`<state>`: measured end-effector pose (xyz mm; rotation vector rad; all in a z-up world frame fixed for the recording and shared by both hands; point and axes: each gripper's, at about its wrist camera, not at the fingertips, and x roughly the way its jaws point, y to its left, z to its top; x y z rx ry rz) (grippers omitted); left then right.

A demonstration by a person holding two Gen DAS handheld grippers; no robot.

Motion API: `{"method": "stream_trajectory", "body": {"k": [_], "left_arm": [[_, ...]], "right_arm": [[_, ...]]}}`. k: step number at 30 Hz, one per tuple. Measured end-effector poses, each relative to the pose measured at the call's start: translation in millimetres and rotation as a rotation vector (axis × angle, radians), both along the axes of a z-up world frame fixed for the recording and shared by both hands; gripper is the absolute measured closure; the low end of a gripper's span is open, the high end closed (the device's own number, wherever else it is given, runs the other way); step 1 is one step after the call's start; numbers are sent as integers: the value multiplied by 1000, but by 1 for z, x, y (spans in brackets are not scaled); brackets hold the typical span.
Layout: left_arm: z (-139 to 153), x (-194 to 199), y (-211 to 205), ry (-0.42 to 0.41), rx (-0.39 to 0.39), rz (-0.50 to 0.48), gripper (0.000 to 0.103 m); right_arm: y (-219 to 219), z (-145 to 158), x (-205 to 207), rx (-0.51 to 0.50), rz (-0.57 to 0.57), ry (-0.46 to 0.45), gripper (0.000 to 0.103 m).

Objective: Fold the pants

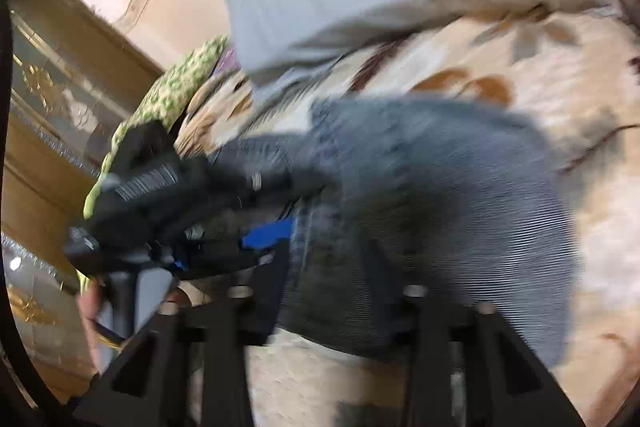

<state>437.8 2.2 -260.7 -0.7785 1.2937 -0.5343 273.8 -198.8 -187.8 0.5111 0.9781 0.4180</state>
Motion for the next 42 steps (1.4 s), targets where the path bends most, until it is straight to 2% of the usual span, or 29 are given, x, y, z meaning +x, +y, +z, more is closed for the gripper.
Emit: {"method": "stream_trajectory", "body": {"k": [1, 4, 6, 10, 11, 13, 14, 16, 17, 18, 19, 21, 23, 26, 28, 29, 30, 33, 42], "left_arm": [[0, 0, -1, -7, 16, -2, 66], [0, -1, -6, -3, 34, -1, 67], [-1, -4, -11, 12, 77, -17, 67], [3, -9, -20, 7, 139, -33, 67], [3, -10, -23, -1, 151, -43, 67], [6, -11, -26, -17, 197, -38, 87], [7, -12, -26, -20, 202, -43, 87], [13, -16, -18, 1, 137, -23, 90], [17, -17, -12, -3, 113, -16, 91], [21, -17, -11, -32, 122, -13, 91], [21, -16, -12, -50, 149, -17, 90], [10, -16, -16, -24, 190, -26, 90], [7, -18, -13, 0, 158, -3, 90], [25, -21, -9, -61, 162, 0, 90], [23, -24, -10, -71, 207, -5, 90], [15, -24, -13, -55, 252, -13, 89], [11, -27, -12, -40, 263, -11, 88], [12, -30, -7, -23, 231, 1, 88], [8, -27, -6, -5, 227, 2, 84]], "right_arm": [[-11, 4, -3, -23, -23, -11, 37], [-50, 8, -7, -134, -114, -19, 37], [-76, -2, -5, -175, -195, 9, 37], [-113, -42, 7, -64, -254, 148, 38], [-114, -51, 10, -22, -247, 183, 38], [-111, -62, 10, 31, -222, 217, 42], [-107, -64, 10, 43, -213, 224, 43], [-95, -63, 11, 30, -185, 227, 50], [-92, -60, 8, 16, -179, 219, 50], [-88, -56, 6, 0, -172, 207, 50], [-86, -54, 6, -13, -166, 200, 50], [-83, -56, 10, -29, -162, 207, 50], [-82, -63, 11, -21, -153, 230, 50], [-81, -63, 11, -17, -149, 231, 51], [-81, -61, 11, -18, -146, 225, 51], [-79, -62, 12, -24, -142, 229, 51], [-77, -64, 13, -32, -137, 237, 51], [-73, -66, 13, -51, -132, 241, 51], [-72, -62, 12, -63, -131, 234, 50]]}}
